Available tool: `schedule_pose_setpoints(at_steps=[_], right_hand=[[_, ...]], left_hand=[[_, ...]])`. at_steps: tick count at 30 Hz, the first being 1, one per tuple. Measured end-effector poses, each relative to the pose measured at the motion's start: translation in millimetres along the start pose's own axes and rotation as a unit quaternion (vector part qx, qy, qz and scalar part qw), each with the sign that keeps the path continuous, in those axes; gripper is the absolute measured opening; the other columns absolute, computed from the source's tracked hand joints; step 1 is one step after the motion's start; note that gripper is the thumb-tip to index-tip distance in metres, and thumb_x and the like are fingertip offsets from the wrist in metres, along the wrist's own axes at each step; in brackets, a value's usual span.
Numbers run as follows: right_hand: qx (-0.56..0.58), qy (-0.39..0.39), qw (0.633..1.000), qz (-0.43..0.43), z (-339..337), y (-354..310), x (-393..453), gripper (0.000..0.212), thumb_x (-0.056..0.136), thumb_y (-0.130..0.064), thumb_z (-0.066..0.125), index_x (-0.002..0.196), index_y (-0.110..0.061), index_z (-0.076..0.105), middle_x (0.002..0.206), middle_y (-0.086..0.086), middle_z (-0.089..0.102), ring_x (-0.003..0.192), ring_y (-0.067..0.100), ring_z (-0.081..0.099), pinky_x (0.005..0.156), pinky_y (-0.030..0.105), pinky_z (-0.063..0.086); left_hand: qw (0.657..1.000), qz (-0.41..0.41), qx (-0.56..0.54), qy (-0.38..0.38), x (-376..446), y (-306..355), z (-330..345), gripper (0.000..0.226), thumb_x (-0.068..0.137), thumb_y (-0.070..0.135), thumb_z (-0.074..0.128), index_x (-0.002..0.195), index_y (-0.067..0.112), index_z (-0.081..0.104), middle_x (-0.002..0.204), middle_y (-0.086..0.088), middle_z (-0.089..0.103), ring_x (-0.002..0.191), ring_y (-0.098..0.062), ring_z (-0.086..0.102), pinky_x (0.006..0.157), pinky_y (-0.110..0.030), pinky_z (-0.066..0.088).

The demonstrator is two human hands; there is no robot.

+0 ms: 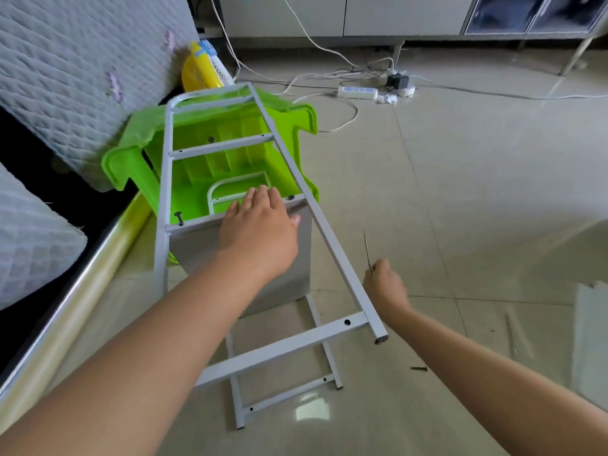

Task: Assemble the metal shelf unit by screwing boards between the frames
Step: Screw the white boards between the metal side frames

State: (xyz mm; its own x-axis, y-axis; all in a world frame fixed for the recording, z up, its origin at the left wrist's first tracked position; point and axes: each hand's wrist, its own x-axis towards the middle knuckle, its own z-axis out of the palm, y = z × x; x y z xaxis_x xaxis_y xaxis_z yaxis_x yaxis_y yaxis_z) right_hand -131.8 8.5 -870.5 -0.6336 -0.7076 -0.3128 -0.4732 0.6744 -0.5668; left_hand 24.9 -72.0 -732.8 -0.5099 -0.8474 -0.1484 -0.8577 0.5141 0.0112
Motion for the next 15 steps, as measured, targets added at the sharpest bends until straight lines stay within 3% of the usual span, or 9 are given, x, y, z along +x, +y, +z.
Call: schedule_pose_setpoints(at_steps=[3,7,9,12,15], right_hand=[[0.125,0.073,0.986,-0.087,-34,-52,-7,0.011,0.097,-0.015,0.031,0.095,-0.007,0.039,0.087,0.01,0.051,0.08,0.026,0.046,0.067,0.033,0.036],[0.192,0.139,0.952,-0.195,-81,-123,-21,0.008,0.093,-0.019,0.046,0.087,-0.014,0.044,0.069,-0.007,0.046,0.068,0.017,0.045,0.063,0.027,0.034],[0.183,0.118,0.942,-0.256,-95,-150,-31,0.015,0.089,-0.019,0.053,0.078,-0.019,0.043,0.071,-0.003,0.055,0.056,0.007,0.044,0.053,0.025,0.032],[0.141,0.092,0.93,-0.326,-104,-179,-46,0.029,0.084,-0.019,0.061,0.065,-0.024,0.039,0.067,0.001,0.059,0.044,0.003,0.041,0.043,0.016,0.03],[0.178,0.064,0.922,-0.338,-101,-197,-49,0.028,0.082,-0.015,0.063,0.063,-0.027,0.045,0.06,-0.002,0.053,0.04,0.003,0.041,0.046,0.02,0.036]], left_hand=[[0.999,-0.034,0.0,0.014,0,-7,-4,0.052,0.1,0.033,0.023,0.139,0.0,0.025,0.146,-0.016,0.028,0.137,-0.028,0.024,0.109,-0.038,0.022],[0.999,-0.043,-0.003,0.017,-3,-20,-7,0.042,0.1,0.027,0.03,0.133,0.001,0.034,0.14,-0.014,0.035,0.132,-0.027,0.03,0.105,-0.038,0.027],[0.999,-0.037,-0.001,0.039,-5,-26,-10,0.038,0.097,0.021,0.037,0.131,0.003,0.038,0.137,-0.014,0.038,0.129,-0.028,0.034,0.101,-0.038,0.032],[0.992,-0.042,-0.039,0.109,-14,-40,-18,0.039,0.096,0.028,0.04,0.13,0.01,0.046,0.137,-0.009,0.042,0.126,-0.028,0.042,0.094,-0.037,0.04],[0.973,-0.093,-0.105,0.184,-22,-67,-23,0.037,0.093,0.029,0.046,0.124,0.01,0.055,0.13,-0.007,0.051,0.121,-0.027,0.047,0.092,-0.037,0.043]])
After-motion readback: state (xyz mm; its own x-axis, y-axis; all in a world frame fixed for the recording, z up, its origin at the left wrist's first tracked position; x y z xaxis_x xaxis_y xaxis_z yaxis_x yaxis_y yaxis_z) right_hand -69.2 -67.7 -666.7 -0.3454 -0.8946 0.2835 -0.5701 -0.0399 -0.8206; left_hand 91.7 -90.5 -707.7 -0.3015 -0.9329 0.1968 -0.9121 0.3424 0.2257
